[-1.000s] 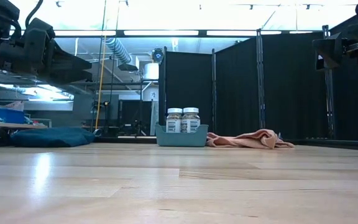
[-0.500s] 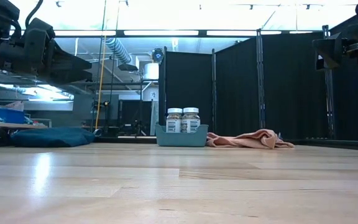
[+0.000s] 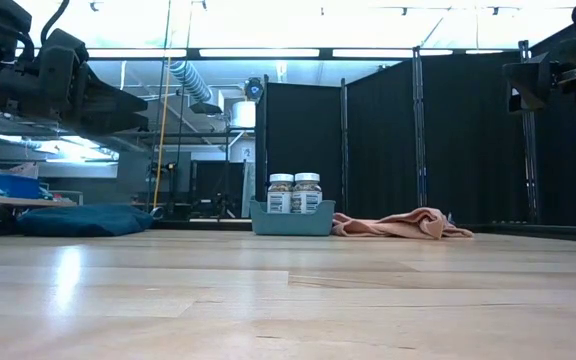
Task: Sort spices by type
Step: Return to Home Position
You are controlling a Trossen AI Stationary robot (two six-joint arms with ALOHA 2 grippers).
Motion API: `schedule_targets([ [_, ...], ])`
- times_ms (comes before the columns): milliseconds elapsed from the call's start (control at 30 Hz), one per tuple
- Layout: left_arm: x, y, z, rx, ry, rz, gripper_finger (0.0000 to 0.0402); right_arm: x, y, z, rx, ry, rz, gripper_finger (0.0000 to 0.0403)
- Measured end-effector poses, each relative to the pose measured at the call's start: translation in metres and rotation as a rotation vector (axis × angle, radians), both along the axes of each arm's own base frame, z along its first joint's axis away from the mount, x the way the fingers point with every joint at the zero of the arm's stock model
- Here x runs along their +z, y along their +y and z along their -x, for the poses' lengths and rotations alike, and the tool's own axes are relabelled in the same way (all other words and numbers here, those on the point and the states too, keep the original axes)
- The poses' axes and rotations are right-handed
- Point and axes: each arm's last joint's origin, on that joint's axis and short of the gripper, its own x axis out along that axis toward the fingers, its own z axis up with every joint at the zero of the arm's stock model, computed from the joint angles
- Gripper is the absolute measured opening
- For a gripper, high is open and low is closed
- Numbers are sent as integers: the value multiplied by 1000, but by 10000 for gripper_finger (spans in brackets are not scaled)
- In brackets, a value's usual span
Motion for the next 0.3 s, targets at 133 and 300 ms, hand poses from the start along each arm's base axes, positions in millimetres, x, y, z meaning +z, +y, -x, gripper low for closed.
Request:
schedule_targets([
  [133,0,0,0,0,0,0,351,0,0,0,0,0,0,272],
  [300,0,0,0,0,0,0,351,0,0,0,-1,0,0,269],
])
